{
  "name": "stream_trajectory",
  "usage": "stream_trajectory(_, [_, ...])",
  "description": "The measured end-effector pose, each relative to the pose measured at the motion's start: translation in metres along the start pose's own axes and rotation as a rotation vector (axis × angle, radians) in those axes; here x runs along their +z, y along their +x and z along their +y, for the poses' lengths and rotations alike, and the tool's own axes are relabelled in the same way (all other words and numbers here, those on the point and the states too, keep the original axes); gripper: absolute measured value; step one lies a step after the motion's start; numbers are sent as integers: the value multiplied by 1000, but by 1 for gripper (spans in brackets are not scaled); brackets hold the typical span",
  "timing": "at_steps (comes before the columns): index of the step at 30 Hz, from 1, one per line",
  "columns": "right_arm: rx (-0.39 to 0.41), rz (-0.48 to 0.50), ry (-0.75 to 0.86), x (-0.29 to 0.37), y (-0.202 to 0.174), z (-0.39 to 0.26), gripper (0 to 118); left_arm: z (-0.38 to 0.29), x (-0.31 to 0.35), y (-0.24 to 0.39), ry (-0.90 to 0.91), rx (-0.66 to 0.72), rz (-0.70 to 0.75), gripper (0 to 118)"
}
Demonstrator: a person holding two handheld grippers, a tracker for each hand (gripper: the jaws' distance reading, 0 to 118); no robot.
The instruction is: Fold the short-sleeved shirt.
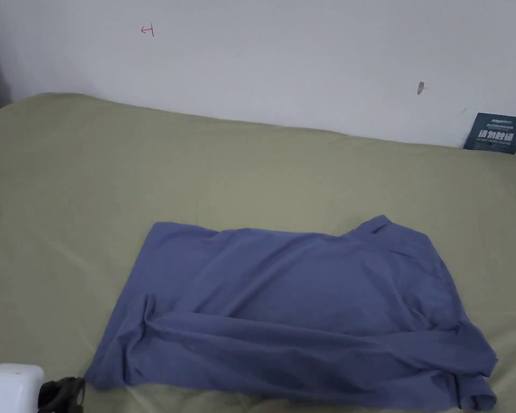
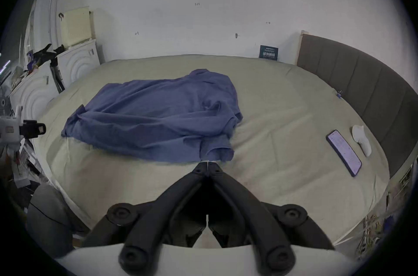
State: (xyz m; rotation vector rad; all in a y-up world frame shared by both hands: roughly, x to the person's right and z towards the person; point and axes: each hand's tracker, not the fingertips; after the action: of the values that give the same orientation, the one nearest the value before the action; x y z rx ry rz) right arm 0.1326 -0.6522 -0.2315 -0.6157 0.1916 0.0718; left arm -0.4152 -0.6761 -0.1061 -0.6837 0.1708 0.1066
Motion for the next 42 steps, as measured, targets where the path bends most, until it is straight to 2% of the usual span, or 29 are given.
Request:
stream_trajectory(1, [1,0,0,-2,0,2,0,6,-10,1,4,-3,-4,31])
stream_trajectory(2, [-6,4,3,-4,0,4,0,14,-18,4,-13,-10,-10,76])
stream_trajectory(3, [-17,8,9,-4,3,4,0,18,-28,5,-22,-9,-2,98])
stream_trajectory(4, [-30,15,12,-6,5,5,0,23,-40,5,-31,-3,-1,102])
stream_trajectory(7, [-64,16,12,-8,8,5,0,34,-71,5,-71,-3,4,102])
stream_trajectory(10, [-89,21,3,-13,12,6,0,38,-89,7,-125,-11,16,98])
stream_trajectory(11, [-98,20,-2,-16,17,5,0,38,-92,5,-144,-10,12,86])
stream_trajectory(12, [-107,19,-9,-20,20,6,0,39,-92,5,-159,4,19,64])
stream_trajectory(13, [-114,17,-15,-27,23,7,0,38,-92,4,-161,24,22,37])
stream_trajectory(14, [-122,19,-24,-35,28,10,6,35,-91,4,-158,48,15,11])
stream_trajectory(15, [-128,17,-34,-42,33,11,23,33,-89,5,-148,85,-4,7])
stream_trajectory(16, [-138,21,-54,-53,37,13,50,33,-86,6,-143,71,32,6])
stream_trajectory(17, [-144,48,-96,-65,40,16,83,33,-84,5,-141,69,33,4])
stream_trajectory(18, [-143,71,-133,-76,42,16,91,33,-85,2,-143,74,15,4])
stream_trajectory(20, [-129,106,-154,-97,43,16,90,33,-84,0,-141,82,8,4])
stream_trajectory(23, [-122,88,-172,-125,40,15,89,35,-82,1,-141,91,-4,4])
stream_trajectory(25, [-164,76,-185,-138,42,13,89,35,-82,1,-142,92,-7,4])
stream_trajectory(26, [-195,83,-196,-142,44,13,82,36,-83,2,-144,90,-9,4])
stream_trajectory(27, [-200,94,-197,-141,46,13,62,36,-82,2,-147,90,-9,4])
stream_trajectory(28, [-193,61,-192,-141,44,13,27,36,-81,2,-149,93,-13,4])
stream_trajectory(29, [-179,26,-174,-136,43,13,7,36,-79,2,-149,96,-16,4])
stream_trajectory(31, [-192,70,-182,-131,45,14,7,37,-79,1,-146,107,-22,4])
stream_trajectory(34, [-170,72,-169,-119,44,17,6,39,-77,0,-142,113,-32,3])
stream_trajectory(39, [-221,102,-111,-93,47,35,6,49,-62,-4,-89,108,-59,3])
stream_trajectory(42, [-200,111,-100,-77,45,46,6,57,-50,-7,-82,109,-74,3])
